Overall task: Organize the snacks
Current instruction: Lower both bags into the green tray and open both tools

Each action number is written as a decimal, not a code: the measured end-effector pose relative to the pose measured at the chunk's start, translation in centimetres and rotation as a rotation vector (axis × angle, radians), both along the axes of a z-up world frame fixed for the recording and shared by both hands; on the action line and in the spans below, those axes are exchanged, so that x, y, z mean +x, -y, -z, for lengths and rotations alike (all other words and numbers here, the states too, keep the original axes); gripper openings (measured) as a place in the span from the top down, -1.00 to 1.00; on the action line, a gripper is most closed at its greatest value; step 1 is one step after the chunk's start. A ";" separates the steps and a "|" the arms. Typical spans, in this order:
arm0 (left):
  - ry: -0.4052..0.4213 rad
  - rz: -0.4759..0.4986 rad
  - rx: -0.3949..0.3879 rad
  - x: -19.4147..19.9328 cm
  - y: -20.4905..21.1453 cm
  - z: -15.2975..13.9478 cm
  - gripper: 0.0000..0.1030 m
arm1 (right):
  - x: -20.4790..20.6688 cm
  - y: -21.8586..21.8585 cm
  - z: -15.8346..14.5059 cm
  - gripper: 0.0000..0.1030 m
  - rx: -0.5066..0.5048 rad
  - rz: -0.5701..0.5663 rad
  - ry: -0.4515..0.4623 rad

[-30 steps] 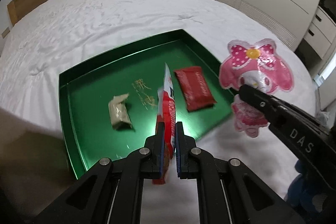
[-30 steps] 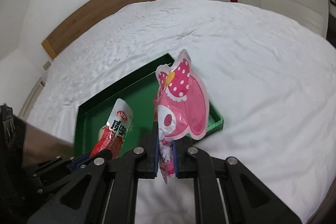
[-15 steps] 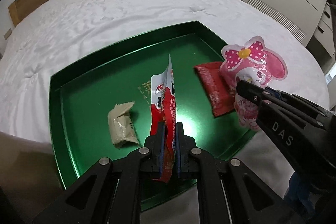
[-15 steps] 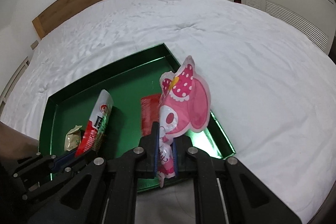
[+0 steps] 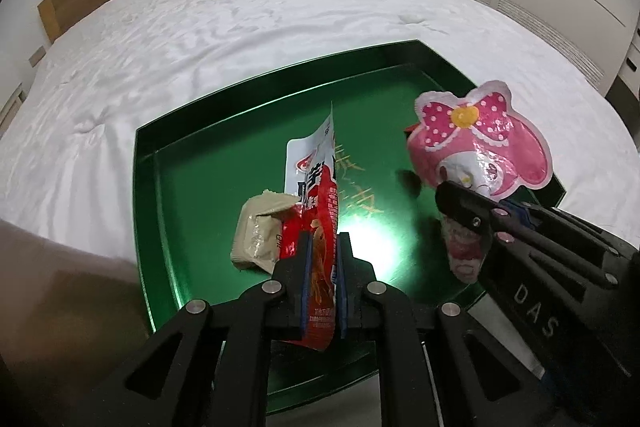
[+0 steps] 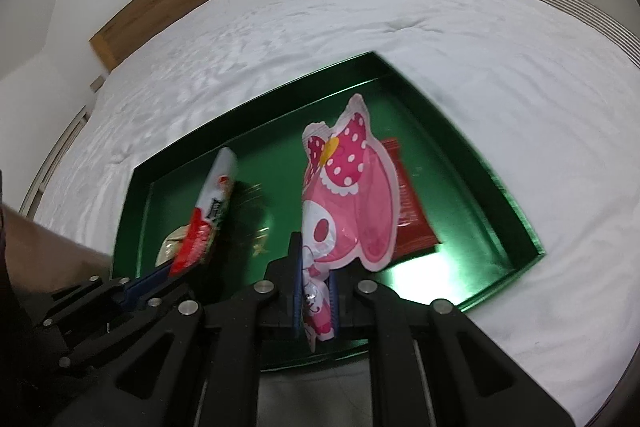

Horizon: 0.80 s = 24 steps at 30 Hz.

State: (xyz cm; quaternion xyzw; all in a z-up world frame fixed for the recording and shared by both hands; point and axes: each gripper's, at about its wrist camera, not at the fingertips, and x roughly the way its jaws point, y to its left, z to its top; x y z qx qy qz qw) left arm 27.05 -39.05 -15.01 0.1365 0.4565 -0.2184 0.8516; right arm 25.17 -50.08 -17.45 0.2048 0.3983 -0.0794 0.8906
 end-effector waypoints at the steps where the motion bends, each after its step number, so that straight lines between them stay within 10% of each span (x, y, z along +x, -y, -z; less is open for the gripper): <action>1: -0.005 -0.004 0.003 0.2 -0.2 0.1 0.76 | 0.0 -0.3 0.0 -0.75 0.007 -0.011 0.000; 24: -0.034 -0.070 0.032 -1.3 -1.3 -0.1 0.15 | -2.4 1.6 -1.1 -1.00 0.029 0.043 -0.021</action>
